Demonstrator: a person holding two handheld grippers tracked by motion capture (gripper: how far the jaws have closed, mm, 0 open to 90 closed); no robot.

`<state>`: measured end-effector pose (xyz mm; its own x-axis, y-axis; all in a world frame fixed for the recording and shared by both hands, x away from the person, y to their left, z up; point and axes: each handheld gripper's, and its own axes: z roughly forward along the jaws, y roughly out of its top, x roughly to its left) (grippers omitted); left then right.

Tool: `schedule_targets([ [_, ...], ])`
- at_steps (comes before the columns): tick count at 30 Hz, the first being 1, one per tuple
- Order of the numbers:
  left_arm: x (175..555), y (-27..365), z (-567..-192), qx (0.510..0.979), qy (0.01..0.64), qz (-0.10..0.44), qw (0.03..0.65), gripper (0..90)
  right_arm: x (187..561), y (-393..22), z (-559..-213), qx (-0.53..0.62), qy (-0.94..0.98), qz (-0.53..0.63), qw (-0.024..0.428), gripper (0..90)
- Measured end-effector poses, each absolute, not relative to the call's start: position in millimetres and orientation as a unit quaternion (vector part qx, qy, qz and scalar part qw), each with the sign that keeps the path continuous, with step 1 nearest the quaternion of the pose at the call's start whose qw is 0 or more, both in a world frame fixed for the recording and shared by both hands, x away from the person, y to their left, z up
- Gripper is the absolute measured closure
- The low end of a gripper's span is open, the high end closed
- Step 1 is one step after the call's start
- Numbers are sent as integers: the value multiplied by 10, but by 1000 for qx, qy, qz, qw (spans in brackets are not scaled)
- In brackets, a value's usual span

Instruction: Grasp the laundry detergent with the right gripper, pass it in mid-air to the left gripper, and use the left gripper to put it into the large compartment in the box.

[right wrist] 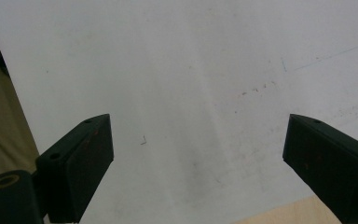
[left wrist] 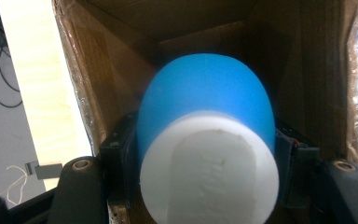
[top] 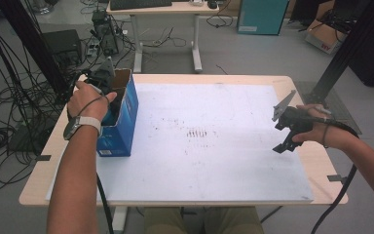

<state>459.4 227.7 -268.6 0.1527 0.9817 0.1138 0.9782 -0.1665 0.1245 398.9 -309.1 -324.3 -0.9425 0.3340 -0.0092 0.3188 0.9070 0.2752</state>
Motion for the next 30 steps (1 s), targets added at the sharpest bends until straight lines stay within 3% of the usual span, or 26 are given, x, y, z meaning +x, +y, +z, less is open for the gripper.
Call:
schedule_targets([
  [30,4589,2277,-2686,759,646,85,12,374,3991,-3092,-3248,167,976,138,27,85],
])
